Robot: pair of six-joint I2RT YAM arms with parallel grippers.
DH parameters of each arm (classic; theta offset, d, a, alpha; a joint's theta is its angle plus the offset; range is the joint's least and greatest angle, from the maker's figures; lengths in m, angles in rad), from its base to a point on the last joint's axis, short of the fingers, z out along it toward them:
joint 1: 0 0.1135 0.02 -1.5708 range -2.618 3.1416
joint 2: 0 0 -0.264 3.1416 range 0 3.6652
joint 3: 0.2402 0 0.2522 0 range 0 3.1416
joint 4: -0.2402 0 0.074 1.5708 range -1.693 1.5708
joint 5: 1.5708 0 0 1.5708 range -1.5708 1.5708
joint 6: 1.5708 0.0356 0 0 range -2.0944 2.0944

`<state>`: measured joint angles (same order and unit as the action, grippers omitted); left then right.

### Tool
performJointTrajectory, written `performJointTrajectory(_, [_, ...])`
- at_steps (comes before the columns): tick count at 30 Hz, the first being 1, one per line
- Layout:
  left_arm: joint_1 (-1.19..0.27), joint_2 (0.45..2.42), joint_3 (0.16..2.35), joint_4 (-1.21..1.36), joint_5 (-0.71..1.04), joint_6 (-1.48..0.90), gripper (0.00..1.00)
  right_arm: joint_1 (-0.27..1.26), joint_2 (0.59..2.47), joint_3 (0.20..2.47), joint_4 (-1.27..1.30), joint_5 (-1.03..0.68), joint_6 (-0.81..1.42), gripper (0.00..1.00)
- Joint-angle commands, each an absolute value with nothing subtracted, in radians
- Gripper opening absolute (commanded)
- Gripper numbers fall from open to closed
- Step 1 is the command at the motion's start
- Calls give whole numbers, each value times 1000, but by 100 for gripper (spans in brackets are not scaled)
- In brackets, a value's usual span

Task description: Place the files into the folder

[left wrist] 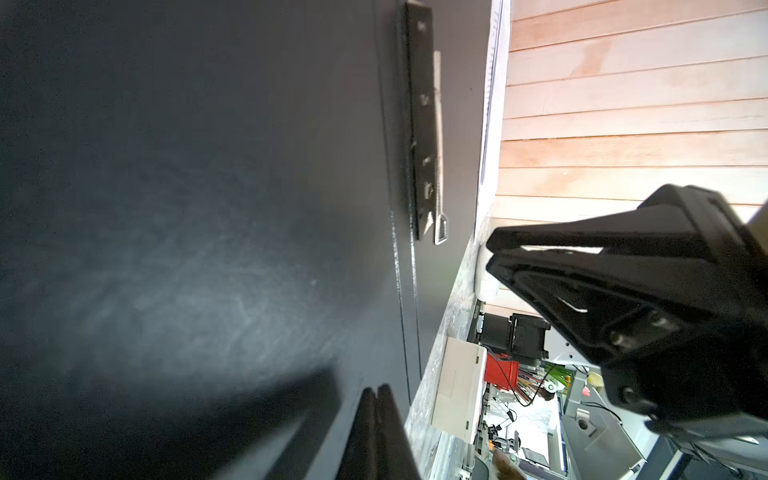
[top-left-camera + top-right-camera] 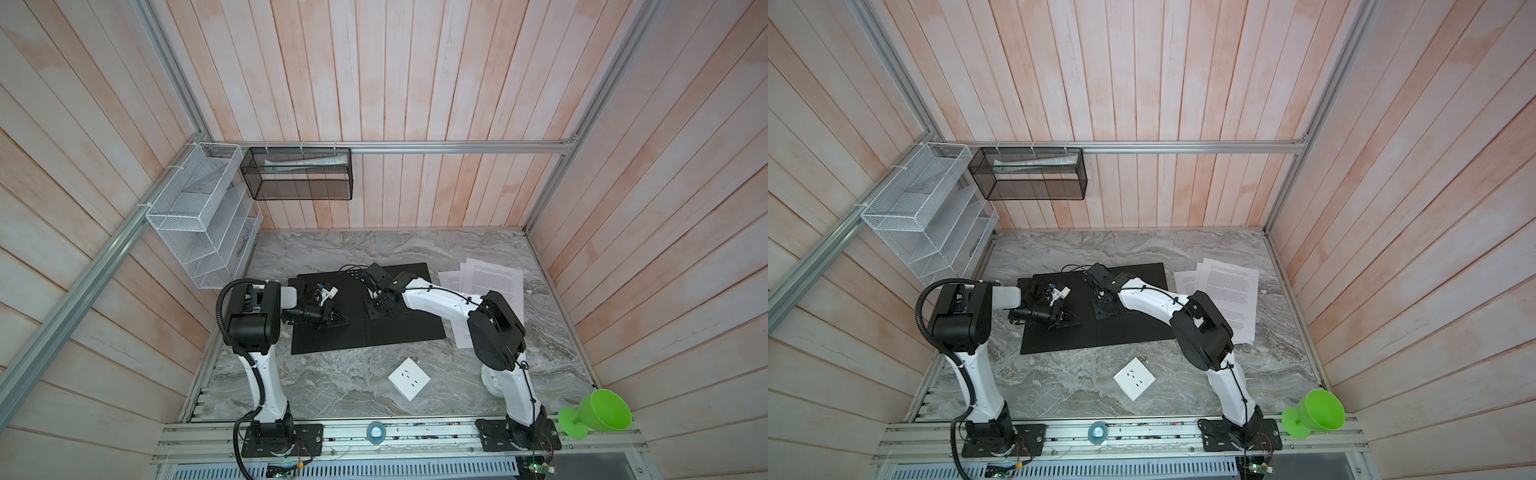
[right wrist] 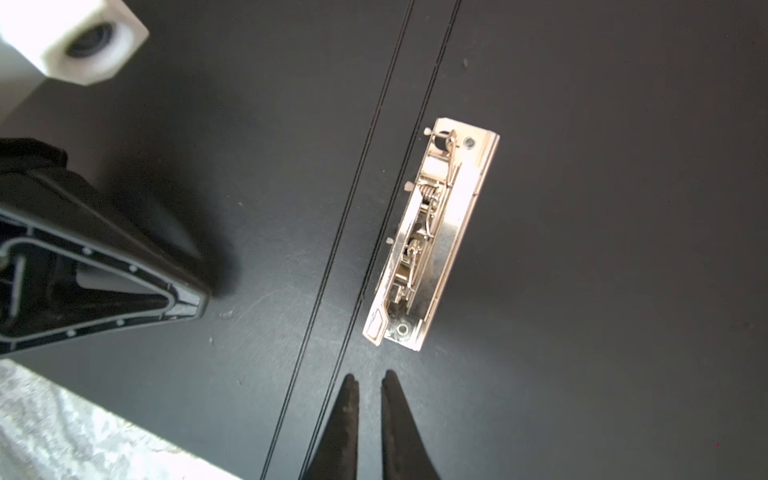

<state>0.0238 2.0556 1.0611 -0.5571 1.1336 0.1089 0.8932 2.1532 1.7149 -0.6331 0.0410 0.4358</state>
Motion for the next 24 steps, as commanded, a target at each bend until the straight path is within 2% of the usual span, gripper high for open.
performJointTrajectory(1, [20, 2079, 1072, -549, 1134, 139, 0, 908, 2194, 1763, -692, 71, 420, 13])
performJointTrajectory(7, [20, 2079, 1065, -542, 1106, 161, 0, 917, 2243, 1830, -738, 99, 405, 12])
performJointTrajectory(15, [16, 2032, 1031, -469, 1003, 77, 0, 927, 2320, 1923, -830, 169, 393, 11])
performJointTrajectory(24, [15, 2048, 1034, -474, 1022, 87, 0, 929, 2345, 1937, -868, 213, 383, 9])
